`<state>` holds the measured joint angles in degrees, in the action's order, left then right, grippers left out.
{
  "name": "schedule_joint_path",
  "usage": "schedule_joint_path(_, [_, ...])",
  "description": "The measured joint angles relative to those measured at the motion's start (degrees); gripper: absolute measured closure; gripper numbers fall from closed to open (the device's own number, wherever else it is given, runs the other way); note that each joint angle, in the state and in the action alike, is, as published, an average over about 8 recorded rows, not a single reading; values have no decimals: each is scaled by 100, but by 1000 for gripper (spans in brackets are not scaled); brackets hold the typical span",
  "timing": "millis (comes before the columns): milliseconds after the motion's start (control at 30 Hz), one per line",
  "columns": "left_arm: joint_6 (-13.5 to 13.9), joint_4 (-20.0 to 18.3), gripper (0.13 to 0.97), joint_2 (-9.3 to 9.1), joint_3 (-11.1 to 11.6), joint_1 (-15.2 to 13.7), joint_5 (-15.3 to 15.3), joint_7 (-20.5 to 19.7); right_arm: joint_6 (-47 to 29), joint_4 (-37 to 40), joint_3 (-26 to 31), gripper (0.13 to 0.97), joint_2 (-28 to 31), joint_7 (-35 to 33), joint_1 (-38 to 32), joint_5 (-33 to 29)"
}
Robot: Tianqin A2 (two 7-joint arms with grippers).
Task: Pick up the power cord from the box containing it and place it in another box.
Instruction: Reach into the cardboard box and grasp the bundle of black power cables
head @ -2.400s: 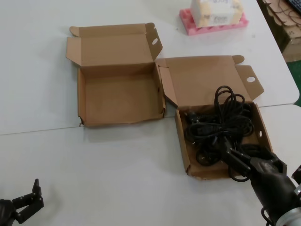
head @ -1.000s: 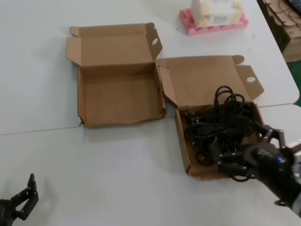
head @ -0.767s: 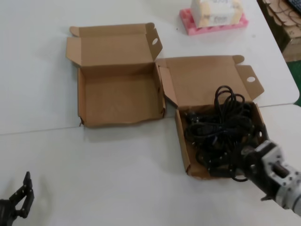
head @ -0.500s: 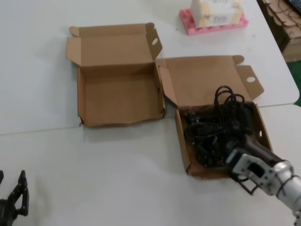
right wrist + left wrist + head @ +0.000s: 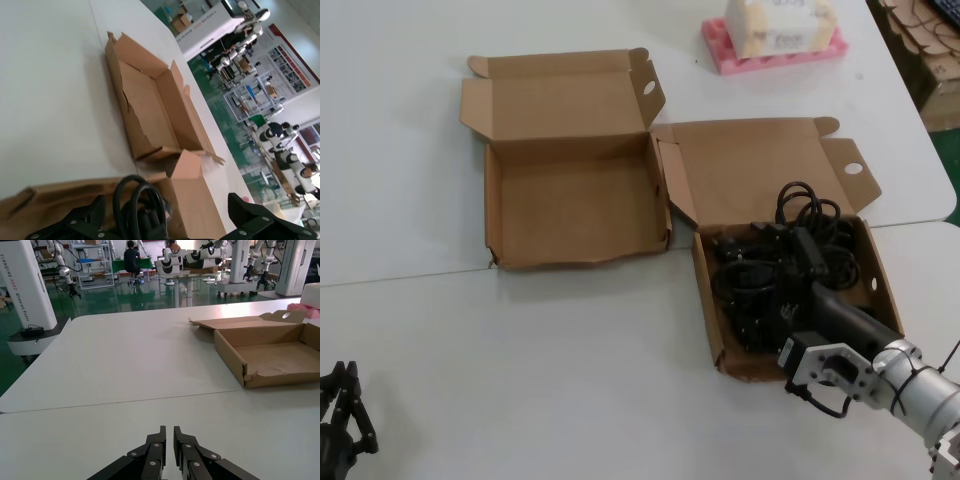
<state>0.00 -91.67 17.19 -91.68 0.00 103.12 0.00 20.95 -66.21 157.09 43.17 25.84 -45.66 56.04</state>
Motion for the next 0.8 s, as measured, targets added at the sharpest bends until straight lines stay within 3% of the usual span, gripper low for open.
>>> schedule_joint_path(333, [0, 0, 922, 0, 0, 0, -1, -1, 92, 306, 62, 306, -104, 0, -26, 192])
schedule_joint_path(800, [0, 0, 934, 0, 0, 0, -1, -1, 16, 163, 64, 623, 7, 0, 14, 473])
